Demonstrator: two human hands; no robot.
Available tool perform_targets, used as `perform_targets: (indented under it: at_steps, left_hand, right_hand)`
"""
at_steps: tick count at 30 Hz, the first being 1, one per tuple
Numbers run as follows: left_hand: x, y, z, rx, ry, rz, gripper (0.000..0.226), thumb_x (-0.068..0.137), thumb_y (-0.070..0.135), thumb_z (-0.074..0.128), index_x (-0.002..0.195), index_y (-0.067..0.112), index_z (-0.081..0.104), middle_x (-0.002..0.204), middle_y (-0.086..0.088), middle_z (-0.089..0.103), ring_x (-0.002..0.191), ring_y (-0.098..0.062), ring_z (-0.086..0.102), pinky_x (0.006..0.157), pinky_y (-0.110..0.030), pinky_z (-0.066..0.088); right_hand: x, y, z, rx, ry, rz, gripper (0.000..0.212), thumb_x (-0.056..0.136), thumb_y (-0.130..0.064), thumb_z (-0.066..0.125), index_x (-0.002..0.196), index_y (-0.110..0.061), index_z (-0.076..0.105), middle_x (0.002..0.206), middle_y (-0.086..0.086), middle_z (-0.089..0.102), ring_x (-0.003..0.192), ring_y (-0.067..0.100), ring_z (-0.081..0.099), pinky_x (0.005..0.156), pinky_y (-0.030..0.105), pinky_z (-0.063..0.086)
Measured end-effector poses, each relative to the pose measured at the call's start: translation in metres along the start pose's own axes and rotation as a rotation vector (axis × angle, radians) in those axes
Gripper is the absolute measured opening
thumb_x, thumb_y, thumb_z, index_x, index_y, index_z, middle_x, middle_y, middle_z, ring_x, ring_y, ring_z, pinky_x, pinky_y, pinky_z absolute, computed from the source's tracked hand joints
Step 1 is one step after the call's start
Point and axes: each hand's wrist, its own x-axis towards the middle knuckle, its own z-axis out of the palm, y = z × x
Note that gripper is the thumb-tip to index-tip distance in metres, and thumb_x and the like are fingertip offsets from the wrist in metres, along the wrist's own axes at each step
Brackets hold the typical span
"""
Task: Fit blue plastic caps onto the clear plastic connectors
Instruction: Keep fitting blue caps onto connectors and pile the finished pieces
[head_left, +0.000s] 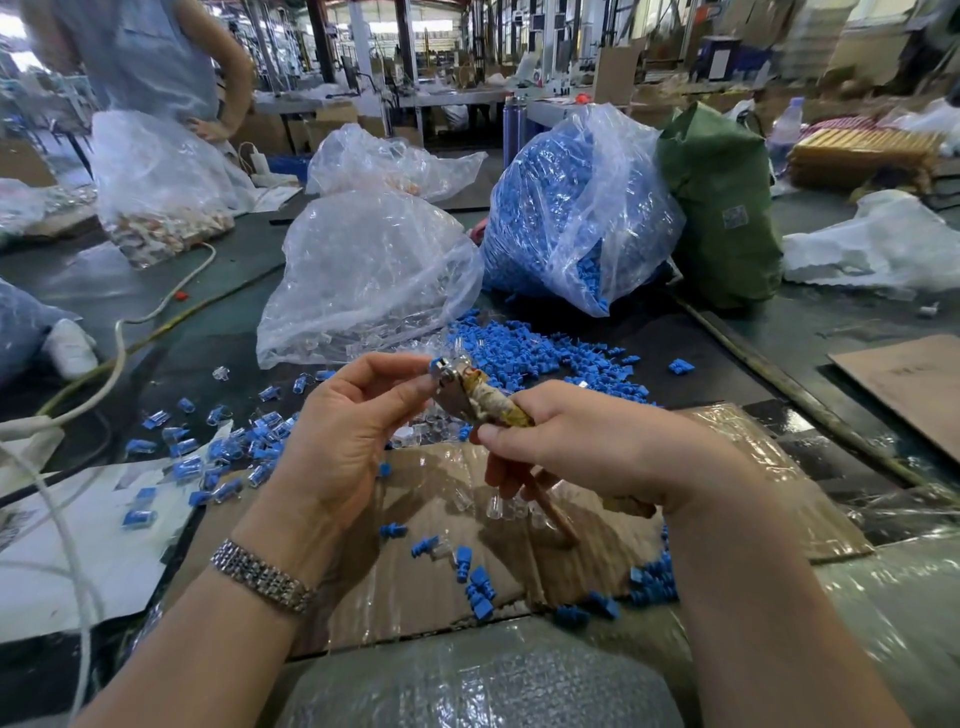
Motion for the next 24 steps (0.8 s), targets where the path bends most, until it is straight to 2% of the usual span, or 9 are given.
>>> perform_targets:
  at_steps: [4, 7, 11, 15, 19, 21, 23, 24]
  left_hand:
    - [-0.003, 0.000, 0.000, 0.125, -0.007, 0.083, 0.025, 0.063, 0.027, 0.084, 0.087, 0.023, 0.080, 0.101, -0.007, 0.077, 0.101, -0.021, 0.072, 0.088, -0.028, 0.057]
    - [-0.003, -0.001, -0.001, 0.188, -0.012, 0.119, 0.022, 0.067, 0.025, 0.082, 0.089, 0.022, 0.079, 0.102, -0.008, 0.078, 0.102, -0.021, 0.073, 0.089, -0.025, 0.057]
    - [-0.002, -0.003, -0.002, 0.229, 0.024, 0.142, 0.017, 0.074, 0.017, 0.079, 0.090, 0.023, 0.079, 0.102, -0.006, 0.078, 0.102, -0.021, 0.073, 0.089, -0.025, 0.057]
    - [-0.002, -0.003, -0.001, 0.274, 0.003, 0.172, 0.015, 0.075, 0.021, 0.079, 0.089, 0.026, 0.078, 0.101, -0.003, 0.078, 0.100, -0.018, 0.074, 0.085, -0.019, 0.056]
    - [-0.002, 0.000, -0.004, 0.318, 0.042, 0.194, 0.017, 0.080, 0.022, 0.078, 0.094, 0.031, 0.076, 0.097, 0.001, 0.076, 0.095, -0.014, 0.072, 0.084, -0.020, 0.056]
    - [-0.001, 0.003, -0.009, 0.421, 0.108, 0.218, 0.022, 0.086, 0.017, 0.076, 0.099, 0.035, 0.073, 0.095, 0.006, 0.073, 0.093, -0.010, 0.070, 0.082, -0.021, 0.056]
    - [-0.002, 0.004, -0.014, 0.624, 0.170, 0.246, 0.023, 0.091, 0.013, 0.072, 0.096, 0.035, 0.072, 0.092, 0.009, 0.071, 0.088, -0.006, 0.068, 0.076, -0.019, 0.055]
    - [-0.003, 0.004, -0.016, 0.733, 0.213, 0.251, 0.021, 0.091, 0.013, 0.070, 0.093, 0.034, 0.072, 0.090, 0.009, 0.071, 0.085, -0.007, 0.067, 0.073, -0.019, 0.054]
  right_hand:
    - [-0.001, -0.001, 0.001, 0.015, -0.002, 0.012, 0.039, 0.104, -0.039, 0.051, 0.091, -0.006, 0.065, 0.080, 0.002, 0.075, 0.068, 0.012, 0.069, 0.070, 0.031, 0.054]
    - [0.001, -0.004, 0.004, 0.017, 0.014, 0.018, 0.036, 0.105, -0.040, 0.049, 0.092, -0.008, 0.058, 0.072, 0.004, 0.068, 0.060, 0.015, 0.067, 0.061, 0.027, 0.052]
    - [0.004, -0.007, 0.008, 0.026, 0.043, 0.033, 0.035, 0.106, -0.037, 0.048, 0.085, -0.011, 0.056, 0.062, 0.000, 0.058, 0.046, 0.012, 0.057, 0.049, 0.022, 0.048]
    - [0.004, -0.005, 0.008, 0.036, 0.026, 0.042, 0.039, 0.105, -0.043, 0.049, 0.091, -0.008, 0.058, 0.063, 0.000, 0.064, 0.054, 0.015, 0.065, 0.056, 0.026, 0.051]
    - [-0.003, -0.003, -0.004, 0.123, 0.007, 0.032, 0.051, 0.101, -0.057, 0.047, 0.105, -0.009, 0.064, 0.081, 0.007, 0.076, 0.068, 0.019, 0.073, 0.066, 0.029, 0.059]
    - [-0.007, 0.002, -0.012, 0.118, 0.102, 0.041, 0.050, 0.098, -0.061, 0.049, 0.104, -0.014, 0.066, 0.083, 0.005, 0.075, 0.069, 0.018, 0.072, 0.069, 0.034, 0.059]
    - [-0.005, 0.009, -0.019, -0.031, 0.261, 0.090, 0.043, 0.095, -0.061, 0.054, 0.096, -0.019, 0.065, 0.085, 0.004, 0.072, 0.073, 0.021, 0.069, 0.073, 0.041, 0.055]
    - [-0.001, 0.012, -0.020, -0.146, 0.330, 0.137, 0.040, 0.095, -0.059, 0.056, 0.092, -0.019, 0.062, 0.085, 0.005, 0.069, 0.075, 0.023, 0.066, 0.070, 0.042, 0.051]
